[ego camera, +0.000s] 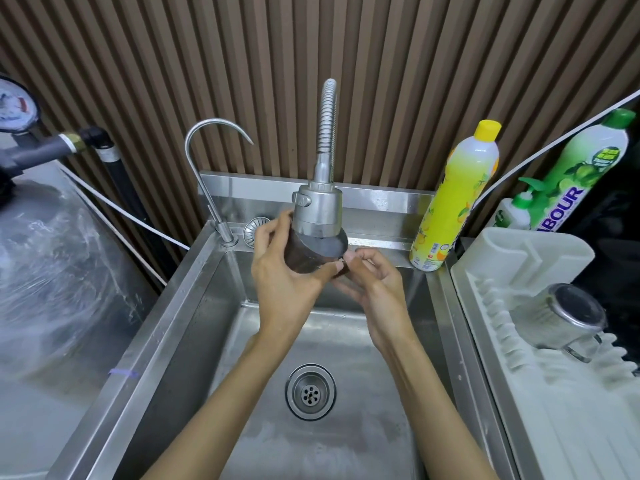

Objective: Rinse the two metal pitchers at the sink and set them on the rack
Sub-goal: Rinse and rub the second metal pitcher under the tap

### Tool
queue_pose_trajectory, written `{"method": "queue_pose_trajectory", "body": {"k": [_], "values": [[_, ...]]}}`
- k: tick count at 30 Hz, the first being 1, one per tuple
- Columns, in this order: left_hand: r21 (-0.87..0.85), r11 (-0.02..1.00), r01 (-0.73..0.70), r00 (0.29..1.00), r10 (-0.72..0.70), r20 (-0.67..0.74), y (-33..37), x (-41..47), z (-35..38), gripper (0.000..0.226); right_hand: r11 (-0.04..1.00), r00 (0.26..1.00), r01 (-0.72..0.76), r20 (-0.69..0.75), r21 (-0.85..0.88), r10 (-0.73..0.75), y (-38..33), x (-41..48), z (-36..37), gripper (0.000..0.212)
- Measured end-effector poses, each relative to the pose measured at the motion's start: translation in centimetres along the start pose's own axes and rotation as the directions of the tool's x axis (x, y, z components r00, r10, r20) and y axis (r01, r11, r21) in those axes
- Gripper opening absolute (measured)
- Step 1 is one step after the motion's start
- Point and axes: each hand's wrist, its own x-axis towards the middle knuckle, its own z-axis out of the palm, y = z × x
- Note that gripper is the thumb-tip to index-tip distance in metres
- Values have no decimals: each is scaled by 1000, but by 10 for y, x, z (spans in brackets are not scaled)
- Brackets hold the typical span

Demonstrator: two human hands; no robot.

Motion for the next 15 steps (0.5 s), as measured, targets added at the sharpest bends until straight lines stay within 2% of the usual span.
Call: {"method": "queue_pose_trajectory", "body": {"k": [4,6,8,10,12,14,15], "values": [[61,992,107,994,-107,-12,1,-2,-3,75,980,997,-42,-69,-194,29,-14,-5,0,19],[69,982,176,983,-179,30,-1,-4,-2,83,967,990,-79,-136,-242,47,-24,-7,0,25],[63,969,238,965,-243,96,-4,-6,-1,76,929,980,-91,-199,-358,20,-36,-10,0,26],[14,949,315,932,-312,184,-9,-9,2,46,837,971,-44,-220,-546,-93,-46,-13,2,24],[-58,924,377,898,-350,266,-13,-12,4,27,683,956,18,-188,-730,-226,-52,-17,3,27],[-148,898,415,873,-347,342,-16,-14,7,35,543,942,62,-131,-838,-310,-52,-20,3,31],[-199,881,429,866,-338,367,-17,-14,8,42,524,939,89,-104,-847,-328,-51,-21,3,32]]}}
